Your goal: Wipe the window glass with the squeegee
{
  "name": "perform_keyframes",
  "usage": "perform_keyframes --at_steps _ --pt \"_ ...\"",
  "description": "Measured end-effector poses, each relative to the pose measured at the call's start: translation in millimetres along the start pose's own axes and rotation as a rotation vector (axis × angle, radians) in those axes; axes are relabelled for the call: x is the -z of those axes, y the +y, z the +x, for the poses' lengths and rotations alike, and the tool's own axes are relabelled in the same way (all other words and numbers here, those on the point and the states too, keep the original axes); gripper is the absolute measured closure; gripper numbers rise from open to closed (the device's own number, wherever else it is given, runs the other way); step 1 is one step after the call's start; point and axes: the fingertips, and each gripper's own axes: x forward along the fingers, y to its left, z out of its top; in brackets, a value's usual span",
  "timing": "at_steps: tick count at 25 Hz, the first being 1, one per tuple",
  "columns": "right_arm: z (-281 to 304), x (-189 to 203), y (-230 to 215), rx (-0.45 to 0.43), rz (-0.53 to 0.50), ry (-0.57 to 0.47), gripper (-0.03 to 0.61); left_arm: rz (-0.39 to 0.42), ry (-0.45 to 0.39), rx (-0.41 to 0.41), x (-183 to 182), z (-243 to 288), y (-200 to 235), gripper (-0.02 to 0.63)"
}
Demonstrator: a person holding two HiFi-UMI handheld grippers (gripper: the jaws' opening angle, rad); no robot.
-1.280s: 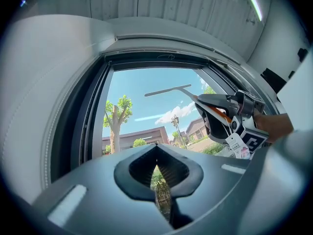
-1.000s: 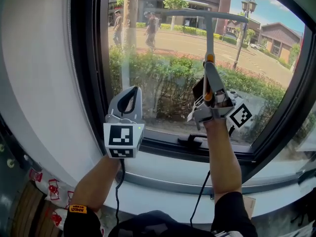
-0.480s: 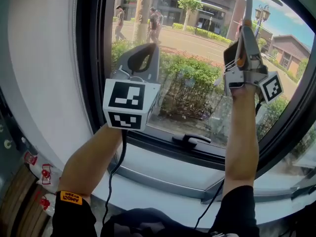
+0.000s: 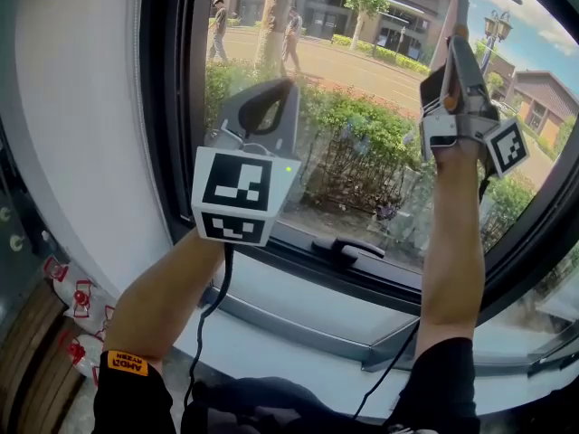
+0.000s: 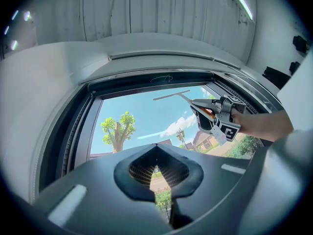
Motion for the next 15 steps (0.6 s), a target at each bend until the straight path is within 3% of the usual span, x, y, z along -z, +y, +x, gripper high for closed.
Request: perform_keyframes --at_steps 8,15 --pt "-7.4 7.4 2.7 -0.003 0.007 0.029 0.529 -0.02 0.032 -0.004 12.4 -2.1 -3.0 0.595" --pt "-79.7 54.2 -0.3 0.038 0.064 0.078 0.529 -0.02 0.128 0.049 75.0 -13.1 -31.3 0.595"
